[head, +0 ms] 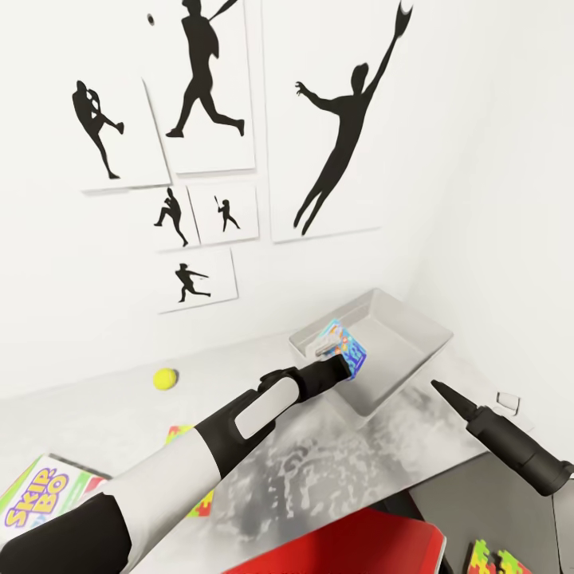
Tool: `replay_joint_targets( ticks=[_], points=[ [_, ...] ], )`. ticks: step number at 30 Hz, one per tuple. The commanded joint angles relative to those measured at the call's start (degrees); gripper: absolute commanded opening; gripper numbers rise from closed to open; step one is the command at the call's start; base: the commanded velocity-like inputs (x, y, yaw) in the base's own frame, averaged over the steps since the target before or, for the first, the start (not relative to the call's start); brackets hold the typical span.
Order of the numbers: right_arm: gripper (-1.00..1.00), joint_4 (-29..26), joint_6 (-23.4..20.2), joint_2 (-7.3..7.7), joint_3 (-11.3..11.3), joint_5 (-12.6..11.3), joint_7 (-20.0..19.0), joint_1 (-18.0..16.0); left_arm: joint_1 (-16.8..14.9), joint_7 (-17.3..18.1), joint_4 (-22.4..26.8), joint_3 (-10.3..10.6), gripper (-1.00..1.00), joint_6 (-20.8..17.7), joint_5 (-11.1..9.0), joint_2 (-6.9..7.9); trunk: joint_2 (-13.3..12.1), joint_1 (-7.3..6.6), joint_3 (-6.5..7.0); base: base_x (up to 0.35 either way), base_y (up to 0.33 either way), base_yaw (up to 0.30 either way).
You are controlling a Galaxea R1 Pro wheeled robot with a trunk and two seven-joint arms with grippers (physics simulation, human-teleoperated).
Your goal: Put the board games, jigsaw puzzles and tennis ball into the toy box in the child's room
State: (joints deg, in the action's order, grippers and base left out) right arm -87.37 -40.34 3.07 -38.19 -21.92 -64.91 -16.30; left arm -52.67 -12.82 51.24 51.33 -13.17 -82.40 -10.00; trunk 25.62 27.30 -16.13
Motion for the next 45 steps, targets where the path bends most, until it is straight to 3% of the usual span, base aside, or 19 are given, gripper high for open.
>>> replay_joint_targets(
  ticks=[1,9,12,16,22,27,30,36,45],
  points=[
    [1.00,0.0,-0.4,0.01,0.0,-0.2,-0.1,0.0,-0.1,-0.4,0.1,0.1,-1.00,-0.1,-0.4,0.00,0.1,0.03,-0.20,0.000,0.000,0.000],
    [1.00,0.0,-0.3,0.01,0.0,-0.1,-0.2,0.0,-0.1,-0.5,0.7,0.2,-1.00,-0.6,-0.6,0.00,0.1,0.03,-0.95,0.000,0.000,0.000],
    [1.00,0.0,-0.2,0.01,0.0,0.0,-0.2,0.0,-0.1,-0.5,0.9,0.2,-1.00,-2.0,-2.3,0.00,0.1,0.03,-1.23,0.000,0.000,0.000],
    [1.00,0.0,-0.2,0.01,0.0,0.0,-0.2,0.0,-1.5,-0.5,1.2,0.0,-1.00,-6.4,-7.0,0.00,0.1,0.03,-1.60,0.000,0.000,0.000],
    [1.00,0.0,-0.1,0.01,-0.1,0.1,-0.2,0.0,-10.0,-2.0,0.6,-0.3,-1.00,-9.6,-14.7,0.00,0.1,0.03,-2.16,0.000,0.000,0.000],
    [1.00,0.0,-0.1,0.01,-0.1,0.1,-0.2,0.0,-16.3,-6.0,-4.8,-1.8,-1.00,-12.3,-21.1,0.00,0.1,0.03,-2.63,0.000,0.000,0.000],
    [1.00,0.4,-0.1,0.01,-0.1,0.2,-0.2,0.0,-20.0,-6.9,-7.9,-3.0,-1.00,-13.4,-23.1,0.00,0.1,0.03,-2.91,0.000,0.000,0.000],
    [1.00,0.4,-0.2,0.06,-0.1,0.2,-0.3,0.0,-22.4,-7.2,-11.9,-8.7,-1.00,-14.6,-23.7,0.00,0.1,0.03,-3.47,0.000,0.000,0.000],
    [1.00,0.1,-0.2,0.03,-0.1,0.1,-0.4,0.0,-22.7,-8.6,-14.1,-9.6,-1.00,-16.9,-23.8,0.00,0.1,0.03,-4.31,0.000,0.000,0.000]
  ],
)
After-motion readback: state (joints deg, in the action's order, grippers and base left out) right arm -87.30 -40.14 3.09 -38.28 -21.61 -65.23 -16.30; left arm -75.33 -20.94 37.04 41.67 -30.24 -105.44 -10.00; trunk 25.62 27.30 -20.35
